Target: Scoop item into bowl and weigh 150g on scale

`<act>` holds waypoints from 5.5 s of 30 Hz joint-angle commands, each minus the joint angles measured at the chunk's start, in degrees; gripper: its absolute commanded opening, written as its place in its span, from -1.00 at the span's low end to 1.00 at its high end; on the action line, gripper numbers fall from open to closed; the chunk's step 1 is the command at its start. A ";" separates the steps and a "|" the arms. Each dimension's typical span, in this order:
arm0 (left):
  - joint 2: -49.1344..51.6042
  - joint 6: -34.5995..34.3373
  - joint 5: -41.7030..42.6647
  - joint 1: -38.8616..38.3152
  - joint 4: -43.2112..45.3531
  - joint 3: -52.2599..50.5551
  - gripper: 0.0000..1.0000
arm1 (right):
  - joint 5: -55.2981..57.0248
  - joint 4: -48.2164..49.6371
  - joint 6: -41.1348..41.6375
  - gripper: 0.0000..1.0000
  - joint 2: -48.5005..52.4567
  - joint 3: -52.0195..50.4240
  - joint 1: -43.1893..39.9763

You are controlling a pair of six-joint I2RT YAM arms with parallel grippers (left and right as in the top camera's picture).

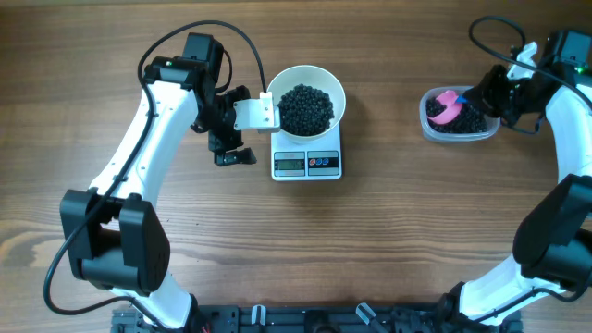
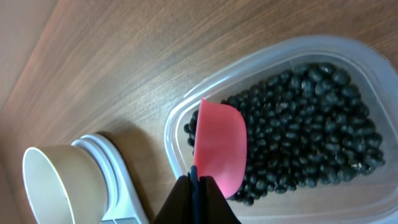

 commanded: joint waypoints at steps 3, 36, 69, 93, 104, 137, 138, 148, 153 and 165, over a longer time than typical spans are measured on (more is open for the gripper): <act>0.13 1.11 1.53 0.24 -0.04 -0.48 1.00 | -4.52 -3.19 -3.17 -0.91 0.76 0.17 -3.39; 0.13 1.11 1.53 0.22 -0.04 -0.48 1.00 | -25.86 34.84 -6.62 -0.91 0.76 0.20 14.64; 0.13 1.11 1.53 0.22 -0.04 -0.48 1.00 | -21.31 31.30 -29.81 -0.91 0.90 0.17 27.10; 0.13 1.11 1.53 0.24 -0.04 -0.48 1.00 | -22.05 31.12 -35.41 -0.92 0.90 0.17 26.91; 0.13 1.11 1.53 0.22 -0.04 -0.48 1.00 | -20.41 30.56 -38.05 -0.92 0.90 0.17 26.53; 0.11 1.11 1.53 0.24 -0.04 -0.48 1.00 | -15.08 30.53 -37.42 -0.92 0.90 0.17 26.53; 0.13 1.11 1.53 0.24 -0.04 -0.48 1.00 | -14.64 30.56 -37.53 -0.92 0.90 0.17 26.53; 0.11 1.11 1.53 0.24 -0.04 -0.48 1.00 | -5.35 31.61 -42.34 -0.92 -0.44 0.33 30.36; 0.13 1.11 1.53 0.22 -0.04 -0.48 1.00 | -11.06 31.52 -44.68 -0.92 -0.42 0.33 30.23; 0.13 1.11 1.53 0.22 -0.04 -0.48 1.00 | -11.37 31.89 -43.41 -0.92 -0.42 0.33 29.86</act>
